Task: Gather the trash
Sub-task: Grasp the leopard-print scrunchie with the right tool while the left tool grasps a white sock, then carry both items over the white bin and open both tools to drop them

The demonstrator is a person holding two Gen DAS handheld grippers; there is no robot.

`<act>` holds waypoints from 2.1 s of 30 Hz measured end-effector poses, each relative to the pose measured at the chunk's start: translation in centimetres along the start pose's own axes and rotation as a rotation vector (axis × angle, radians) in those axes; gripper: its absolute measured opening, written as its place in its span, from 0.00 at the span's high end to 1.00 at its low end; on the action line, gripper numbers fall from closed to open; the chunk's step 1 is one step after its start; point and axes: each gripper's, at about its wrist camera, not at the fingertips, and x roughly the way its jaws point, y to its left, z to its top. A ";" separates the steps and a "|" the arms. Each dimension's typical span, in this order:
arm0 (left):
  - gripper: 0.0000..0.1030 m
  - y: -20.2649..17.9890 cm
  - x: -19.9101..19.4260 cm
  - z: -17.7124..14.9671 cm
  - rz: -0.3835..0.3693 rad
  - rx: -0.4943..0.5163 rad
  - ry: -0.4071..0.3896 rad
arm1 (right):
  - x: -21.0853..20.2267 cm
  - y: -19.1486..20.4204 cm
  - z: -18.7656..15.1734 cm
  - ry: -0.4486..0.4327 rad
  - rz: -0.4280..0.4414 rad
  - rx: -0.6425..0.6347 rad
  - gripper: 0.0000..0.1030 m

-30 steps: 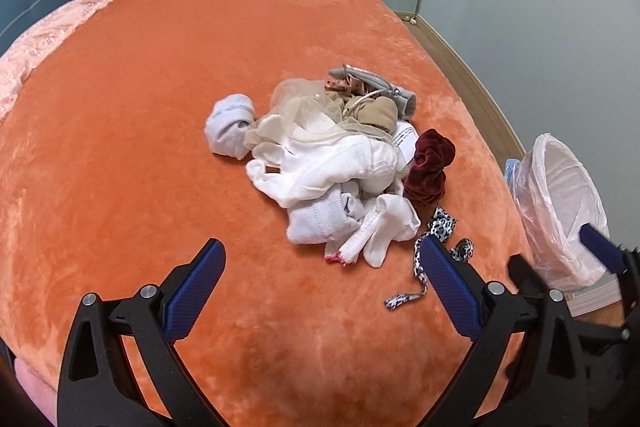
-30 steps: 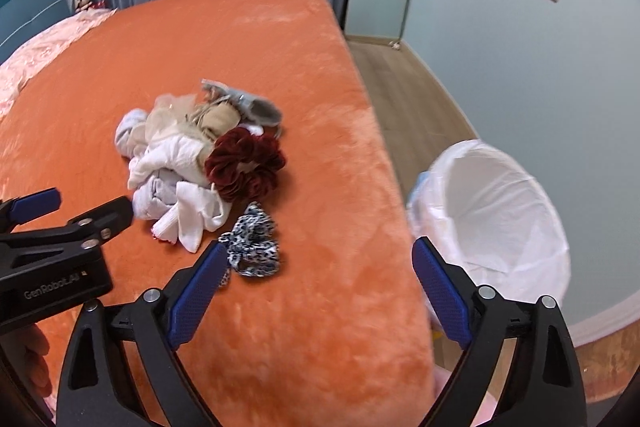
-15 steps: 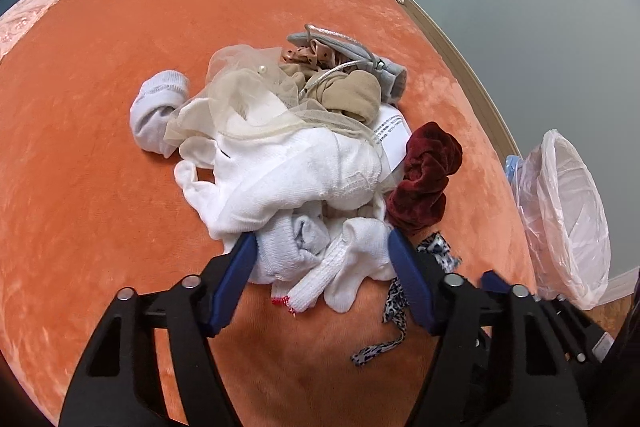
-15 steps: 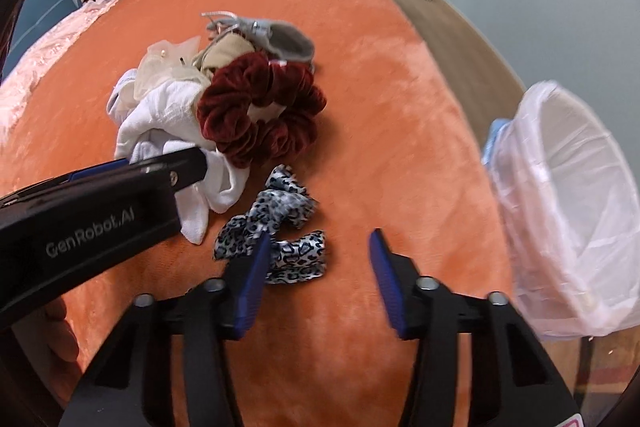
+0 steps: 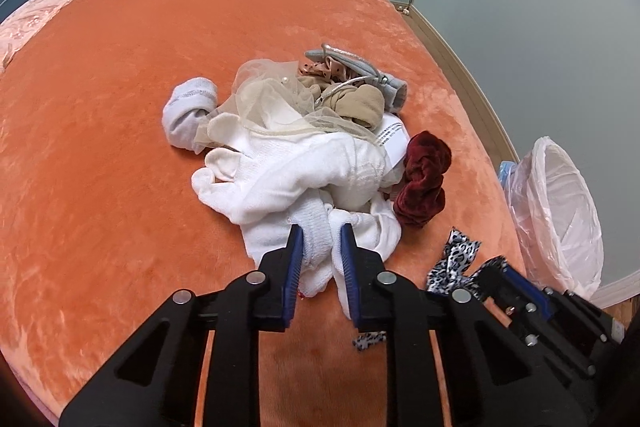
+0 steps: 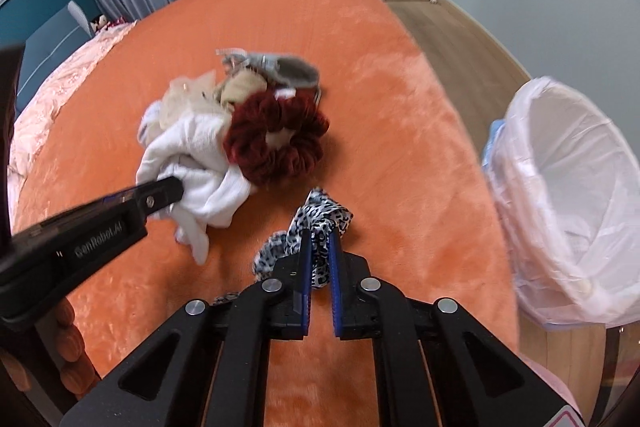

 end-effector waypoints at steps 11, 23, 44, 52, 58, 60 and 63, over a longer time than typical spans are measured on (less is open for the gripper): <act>0.57 -0.8 -3.7 -3.0 -0.013 0.019 -0.025 | -3.6 -1.6 -0.7 -0.047 -0.008 0.028 0.93; 0.54 -2.8 1.1 -4.2 -0.018 0.035 0.075 | -4.4 -3.4 -1.4 -0.058 -0.023 0.057 0.93; 0.91 -8.9 -7.4 0.3 -0.155 0.105 -0.091 | -11.7 -8.7 1.7 -0.243 -0.069 0.133 0.93; 0.91 -15.5 -9.9 2.5 -0.253 0.193 -0.156 | -14.7 -12.5 2.7 -0.316 -0.116 0.162 0.93; 0.91 -19.8 -10.2 3.4 -0.320 0.244 -0.159 | -16.0 -15.7 3.3 -0.350 -0.160 0.191 0.93; 0.91 -21.1 -10.2 3.5 -0.337 0.263 -0.160 | -16.2 -16.7 3.3 -0.355 -0.175 0.200 0.93; 0.91 -22.8 -9.8 3.7 -0.370 0.282 -0.155 | -16.2 -18.1 3.3 -0.358 -0.194 0.217 0.93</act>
